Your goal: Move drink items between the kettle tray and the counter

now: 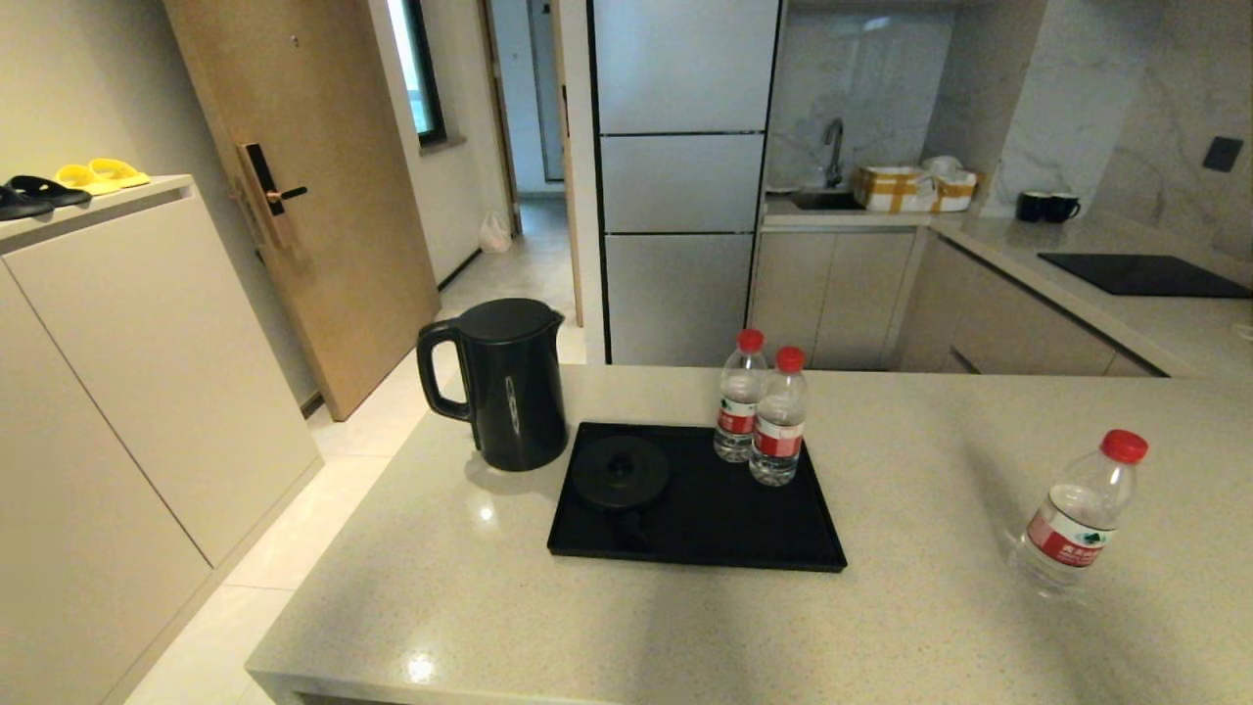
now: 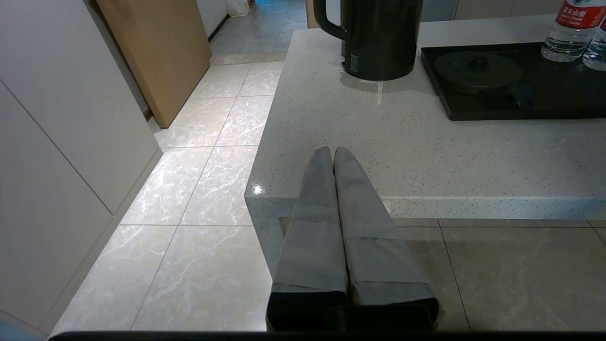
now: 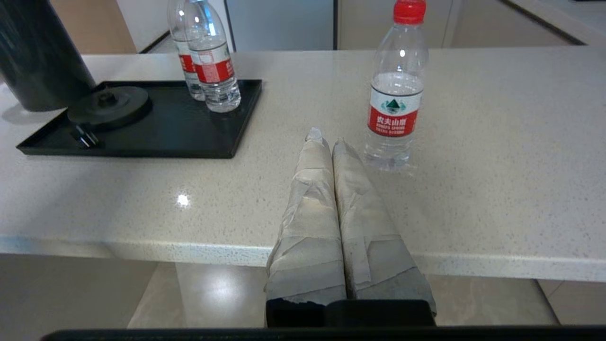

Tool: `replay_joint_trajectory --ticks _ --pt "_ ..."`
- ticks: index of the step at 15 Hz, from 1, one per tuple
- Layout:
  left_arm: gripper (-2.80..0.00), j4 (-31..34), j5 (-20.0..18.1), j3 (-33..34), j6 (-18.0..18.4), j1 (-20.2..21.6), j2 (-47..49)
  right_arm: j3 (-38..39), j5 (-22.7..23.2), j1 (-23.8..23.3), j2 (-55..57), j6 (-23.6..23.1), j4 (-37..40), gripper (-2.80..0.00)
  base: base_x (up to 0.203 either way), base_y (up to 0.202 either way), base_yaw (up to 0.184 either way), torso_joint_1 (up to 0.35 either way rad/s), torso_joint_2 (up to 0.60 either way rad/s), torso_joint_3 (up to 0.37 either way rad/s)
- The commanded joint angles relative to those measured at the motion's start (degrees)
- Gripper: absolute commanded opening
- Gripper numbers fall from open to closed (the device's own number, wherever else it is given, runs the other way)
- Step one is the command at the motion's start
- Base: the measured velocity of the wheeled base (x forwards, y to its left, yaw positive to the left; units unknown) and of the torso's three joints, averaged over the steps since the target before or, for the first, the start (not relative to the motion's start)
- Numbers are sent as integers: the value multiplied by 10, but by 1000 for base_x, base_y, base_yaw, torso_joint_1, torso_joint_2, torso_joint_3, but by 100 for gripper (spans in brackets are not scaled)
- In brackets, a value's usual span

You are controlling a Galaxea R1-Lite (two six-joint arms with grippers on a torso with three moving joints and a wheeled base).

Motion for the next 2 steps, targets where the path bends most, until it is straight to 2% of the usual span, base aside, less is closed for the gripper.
replay_joint_trajectory --ticks 1,2 --pt "-280 0 0 0 0 0 1 2 0 0 0 -1 0 -280 0 0 0 0 0 0" --pt "-280 0 0 0 0 0 1 2 0 0 0 -1 0 -280 0 0 0 0 0 0"
